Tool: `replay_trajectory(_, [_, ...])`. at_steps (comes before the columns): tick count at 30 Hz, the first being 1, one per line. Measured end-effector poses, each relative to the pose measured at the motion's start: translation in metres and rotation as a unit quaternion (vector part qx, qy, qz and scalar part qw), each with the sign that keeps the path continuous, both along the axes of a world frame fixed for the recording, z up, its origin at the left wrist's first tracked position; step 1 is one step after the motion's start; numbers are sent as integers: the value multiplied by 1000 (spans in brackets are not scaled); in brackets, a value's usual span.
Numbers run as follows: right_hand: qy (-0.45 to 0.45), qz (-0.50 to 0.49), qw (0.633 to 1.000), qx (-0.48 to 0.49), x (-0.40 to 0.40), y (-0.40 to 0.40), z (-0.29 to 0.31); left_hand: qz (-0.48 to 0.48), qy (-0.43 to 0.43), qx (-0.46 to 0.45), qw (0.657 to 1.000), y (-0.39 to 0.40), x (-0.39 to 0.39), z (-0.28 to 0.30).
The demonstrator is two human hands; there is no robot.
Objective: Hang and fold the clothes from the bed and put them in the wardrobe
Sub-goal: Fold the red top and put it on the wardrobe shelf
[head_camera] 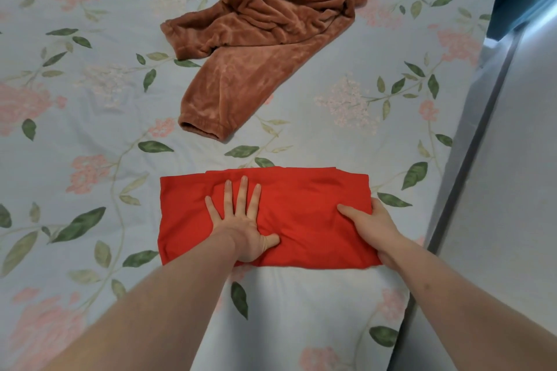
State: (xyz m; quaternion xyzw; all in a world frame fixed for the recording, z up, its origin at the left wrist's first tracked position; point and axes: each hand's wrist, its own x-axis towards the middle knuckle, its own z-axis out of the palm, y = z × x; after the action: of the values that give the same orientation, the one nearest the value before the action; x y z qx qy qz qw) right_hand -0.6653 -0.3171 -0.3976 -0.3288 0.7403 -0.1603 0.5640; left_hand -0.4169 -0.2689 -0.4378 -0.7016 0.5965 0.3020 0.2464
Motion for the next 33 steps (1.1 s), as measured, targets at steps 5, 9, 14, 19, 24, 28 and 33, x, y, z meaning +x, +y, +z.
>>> replay_trajectory(5, [-44,-42,998,12,8,15,15,4,84,-82,993,14,12,6])
replay_trajectory(9, [-69,-45,996,16,13,13,39,50,202,-191,959,41,32,22])
replay_trajectory(14, [-106,-17,994,-11,49,9,77,191,268,-273,904,65,62,50])
replay_trajectory(19, [-112,108,985,-75,127,21,109,337,313,-261,849,70,96,66])
replay_trajectory(24, [-64,229,965,-111,201,43,95,448,319,-265,792,73,131,75])
replay_trajectory(28, [-65,275,952,-122,247,61,75,524,321,-261,744,79,150,76])
replay_trajectory(33, [-83,364,922,-99,269,73,48,551,317,-258,727,85,158,70])
